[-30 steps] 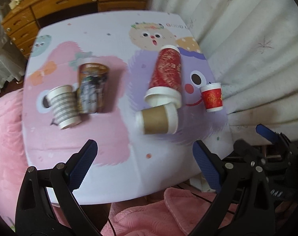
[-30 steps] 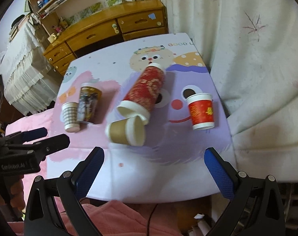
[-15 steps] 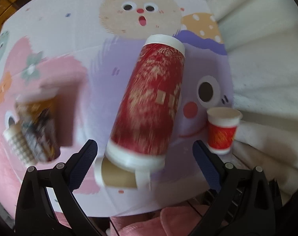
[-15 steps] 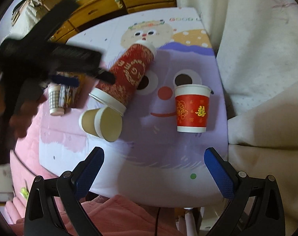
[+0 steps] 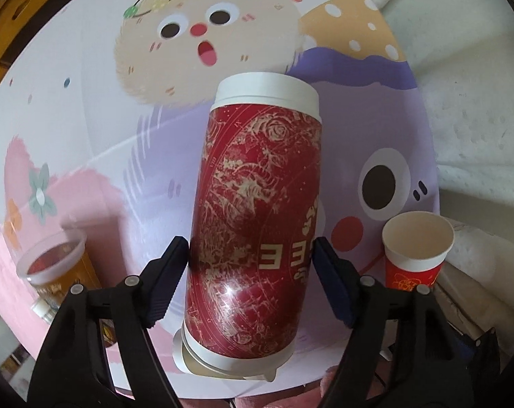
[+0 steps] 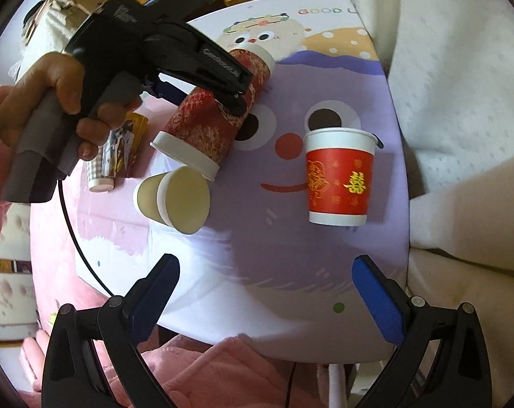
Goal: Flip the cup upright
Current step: 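Lift the red cup with the left tool and rotate it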
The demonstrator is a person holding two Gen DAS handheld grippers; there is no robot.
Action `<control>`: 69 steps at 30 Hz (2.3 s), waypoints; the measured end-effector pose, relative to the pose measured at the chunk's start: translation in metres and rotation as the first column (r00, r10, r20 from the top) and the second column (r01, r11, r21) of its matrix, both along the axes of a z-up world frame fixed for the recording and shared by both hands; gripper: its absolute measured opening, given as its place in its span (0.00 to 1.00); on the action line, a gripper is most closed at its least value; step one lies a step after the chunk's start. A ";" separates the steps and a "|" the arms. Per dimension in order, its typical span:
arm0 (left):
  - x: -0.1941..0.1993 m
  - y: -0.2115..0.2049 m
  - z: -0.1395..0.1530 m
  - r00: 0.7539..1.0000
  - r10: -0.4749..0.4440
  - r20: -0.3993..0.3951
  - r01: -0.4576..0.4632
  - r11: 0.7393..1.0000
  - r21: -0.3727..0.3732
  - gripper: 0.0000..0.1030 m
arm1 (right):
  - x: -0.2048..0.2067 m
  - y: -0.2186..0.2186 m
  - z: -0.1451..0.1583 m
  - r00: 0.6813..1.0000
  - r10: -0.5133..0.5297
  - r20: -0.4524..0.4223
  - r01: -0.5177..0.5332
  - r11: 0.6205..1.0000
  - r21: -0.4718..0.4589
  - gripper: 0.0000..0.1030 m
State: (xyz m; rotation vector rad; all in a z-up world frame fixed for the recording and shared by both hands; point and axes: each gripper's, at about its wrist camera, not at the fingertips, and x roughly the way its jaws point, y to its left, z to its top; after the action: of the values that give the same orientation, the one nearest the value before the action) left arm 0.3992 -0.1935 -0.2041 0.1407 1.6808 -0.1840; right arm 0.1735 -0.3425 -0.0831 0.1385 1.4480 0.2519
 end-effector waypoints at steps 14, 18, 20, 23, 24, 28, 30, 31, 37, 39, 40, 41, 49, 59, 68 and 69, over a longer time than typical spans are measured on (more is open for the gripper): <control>-0.027 -0.033 0.074 0.902 -0.380 0.206 0.390 0.921 -0.010 0.69 | -0.004 -0.020 0.006 0.994 -0.109 -0.001 0.109 0.994 0.008 1.00; -0.050 -0.027 0.112 0.803 -0.528 0.277 0.550 0.835 0.000 0.69 | -0.014 -0.023 0.015 0.989 -0.143 0.023 0.143 0.989 -0.021 1.00; -0.066 -0.023 0.128 0.727 -0.611 0.312 0.638 0.770 0.020 0.69 | -0.022 -0.024 0.018 0.985 -0.172 0.028 0.173 0.985 -0.030 1.00; -0.095 -0.009 0.150 0.624 -0.704 0.339 0.739 0.673 0.035 0.69 | -0.036 -0.023 0.024 0.975 -0.219 0.040 0.221 0.974 -0.056 1.00; -0.104 -0.005 0.156 0.599 -0.724 0.342 0.762 0.647 0.035 0.69 | -0.040 -0.022 0.027 0.971 -0.233 0.050 0.236 0.969 -0.070 1.00; -0.145 0.016 0.172 0.461 -0.811 0.361 0.850 0.520 0.082 0.69 | -0.063 -0.014 0.039 0.955 -0.284 0.081 0.292 0.950 -0.113 1.00; -0.163 0.024 0.176 0.400 -0.839 0.369 0.878 0.466 0.110 0.70 | -0.075 -0.007 0.043 0.946 -0.310 0.094 0.320 0.939 -0.127 1.00; -0.169 0.025 0.176 0.379 -0.850 0.366 0.888 0.445 0.115 0.70 | -0.081 -0.003 0.046 0.939 -0.327 0.104 0.339 0.931 -0.135 1.00; -0.227 0.051 0.170 0.159 -0.921 0.357 0.957 0.232 0.173 0.70 | -0.137 0.029 0.052 0.888 -0.441 0.134 0.457 0.879 -0.135 1.00; -0.252 0.063 0.162 0.096 -0.933 0.348 0.969 0.168 0.181 0.70 | -0.160 0.043 0.050 0.863 -0.487 0.133 0.502 0.855 -0.128 1.00; -0.261 0.068 0.157 0.065 -0.939 0.337 0.974 0.133 0.183 0.70 | -0.169 0.050 0.048 0.854 -0.503 0.133 0.517 0.847 -0.125 1.00; -0.266 0.071 0.151 0.045 -0.943 0.329 0.977 0.110 0.184 0.70 | -0.178 0.059 0.047 0.843 -0.521 0.132 0.535 0.837 -0.119 1.00; -0.326 0.106 0.095 -0.178 -0.955 0.238 0.972 -0.132 0.194 0.70 | -0.233 0.108 0.034 0.794 -0.595 0.125 0.607 0.789 -0.096 1.00; -0.353 0.136 0.043 -0.349 -0.912 0.215 0.933 -0.316 0.175 0.70 | -0.254 0.138 0.027 0.795 -0.598 0.105 0.607 0.785 -0.123 1.00; -0.364 0.146 0.019 -0.522 -0.839 0.153 0.846 -0.487 0.216 0.70 | -0.268 0.160 0.019 0.826 -0.558 0.075 0.561 0.805 -0.193 1.00; -0.364 0.147 0.017 -0.533 -0.833 0.147 0.840 -0.501 0.209 0.70 | -0.267 0.162 0.019 0.831 -0.551 0.075 0.554 0.808 -0.203 1.00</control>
State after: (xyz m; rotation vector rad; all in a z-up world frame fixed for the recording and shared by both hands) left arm 0.0352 -0.0469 -0.1872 1.7531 0.5692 -1.5950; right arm -0.0939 -0.1808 -0.0639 0.3734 1.3498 -0.3873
